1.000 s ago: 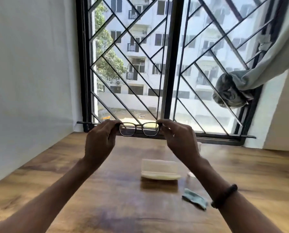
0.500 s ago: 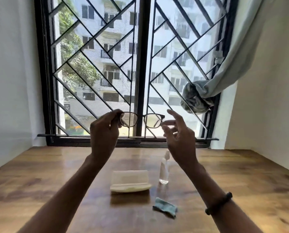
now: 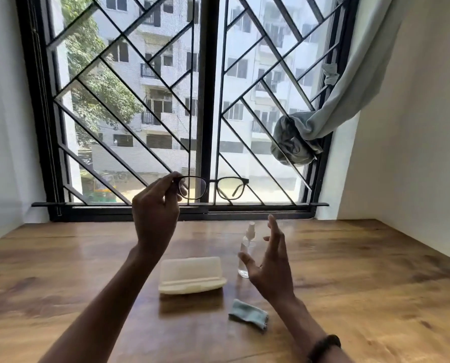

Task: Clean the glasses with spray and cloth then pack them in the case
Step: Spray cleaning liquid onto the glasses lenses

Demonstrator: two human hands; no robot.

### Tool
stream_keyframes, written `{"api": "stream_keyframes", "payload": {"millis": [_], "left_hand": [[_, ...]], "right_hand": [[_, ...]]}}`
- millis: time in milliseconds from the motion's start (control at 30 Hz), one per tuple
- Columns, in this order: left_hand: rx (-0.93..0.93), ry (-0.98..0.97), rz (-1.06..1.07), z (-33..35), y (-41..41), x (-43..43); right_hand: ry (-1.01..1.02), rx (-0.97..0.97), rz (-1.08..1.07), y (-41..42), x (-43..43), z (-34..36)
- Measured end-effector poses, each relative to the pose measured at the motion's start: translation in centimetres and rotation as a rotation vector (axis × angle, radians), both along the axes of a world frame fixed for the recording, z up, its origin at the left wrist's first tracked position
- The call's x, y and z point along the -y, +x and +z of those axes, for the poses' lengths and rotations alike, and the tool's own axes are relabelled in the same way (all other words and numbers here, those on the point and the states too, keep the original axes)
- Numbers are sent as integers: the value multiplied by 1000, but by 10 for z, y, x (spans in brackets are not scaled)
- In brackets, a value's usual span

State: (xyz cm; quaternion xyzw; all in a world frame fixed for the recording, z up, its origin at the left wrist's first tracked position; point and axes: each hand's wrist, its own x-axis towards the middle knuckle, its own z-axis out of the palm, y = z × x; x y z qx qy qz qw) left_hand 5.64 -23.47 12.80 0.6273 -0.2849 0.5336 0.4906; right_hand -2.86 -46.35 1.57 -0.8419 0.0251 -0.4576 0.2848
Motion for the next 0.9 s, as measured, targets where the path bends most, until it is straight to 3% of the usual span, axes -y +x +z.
{"api": "stream_keyframes", "payload": {"millis": [233,900], "left_hand": [[-41,-29,16,-15,11,0],[-47,-15,55,-39,8,-12]], "right_hand": [[-136,-39,-15,17,-16,-2],[-43,-89,-56,37,-16,-16]]}}
